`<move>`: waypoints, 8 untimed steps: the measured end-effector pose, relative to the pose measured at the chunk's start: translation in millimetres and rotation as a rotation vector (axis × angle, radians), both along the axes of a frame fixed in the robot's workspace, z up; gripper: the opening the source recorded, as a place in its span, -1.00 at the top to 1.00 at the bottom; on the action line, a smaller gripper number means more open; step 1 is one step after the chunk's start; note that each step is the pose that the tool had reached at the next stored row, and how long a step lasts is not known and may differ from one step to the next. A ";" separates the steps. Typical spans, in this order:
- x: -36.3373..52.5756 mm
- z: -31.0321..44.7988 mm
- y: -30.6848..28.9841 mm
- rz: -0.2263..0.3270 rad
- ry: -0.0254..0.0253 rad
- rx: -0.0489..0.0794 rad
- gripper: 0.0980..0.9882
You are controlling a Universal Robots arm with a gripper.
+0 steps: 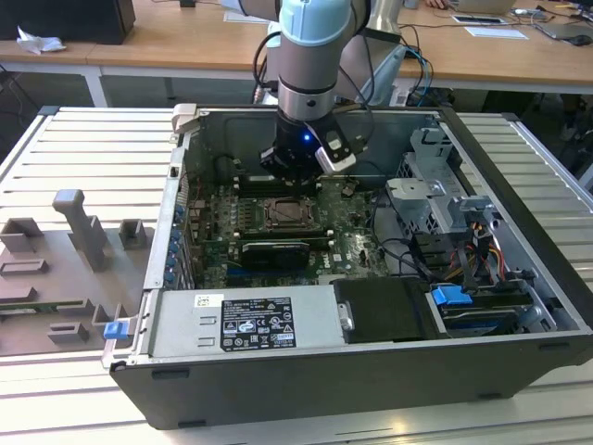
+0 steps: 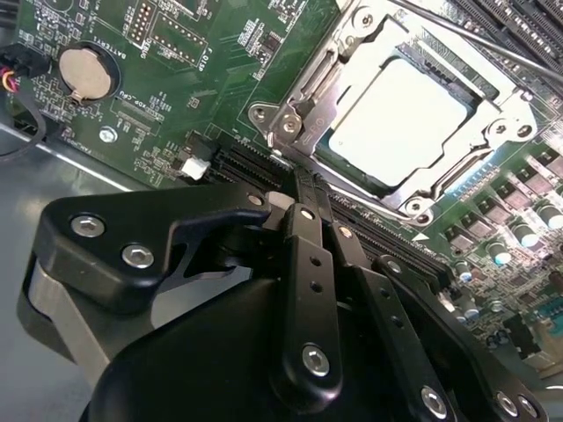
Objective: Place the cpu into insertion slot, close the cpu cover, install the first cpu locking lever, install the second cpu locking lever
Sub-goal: 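Install the first cpu locking lever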
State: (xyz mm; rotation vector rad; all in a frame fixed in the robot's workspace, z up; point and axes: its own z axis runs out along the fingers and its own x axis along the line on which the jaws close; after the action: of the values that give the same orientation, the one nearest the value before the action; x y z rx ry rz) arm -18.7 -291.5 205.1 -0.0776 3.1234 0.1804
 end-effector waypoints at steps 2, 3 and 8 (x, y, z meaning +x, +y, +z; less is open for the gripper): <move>0.0 -0.5 0.0 -0.002 0.0002 -0.002 0.98; 0.1 -0.6 0.0 -0.002 0.0002 -0.003 0.98; 0.3 -1.9 0.0 -0.005 0.0001 -0.005 0.98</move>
State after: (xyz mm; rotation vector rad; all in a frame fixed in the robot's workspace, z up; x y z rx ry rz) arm -18.4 -291.6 203.2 -0.0702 3.1239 0.1728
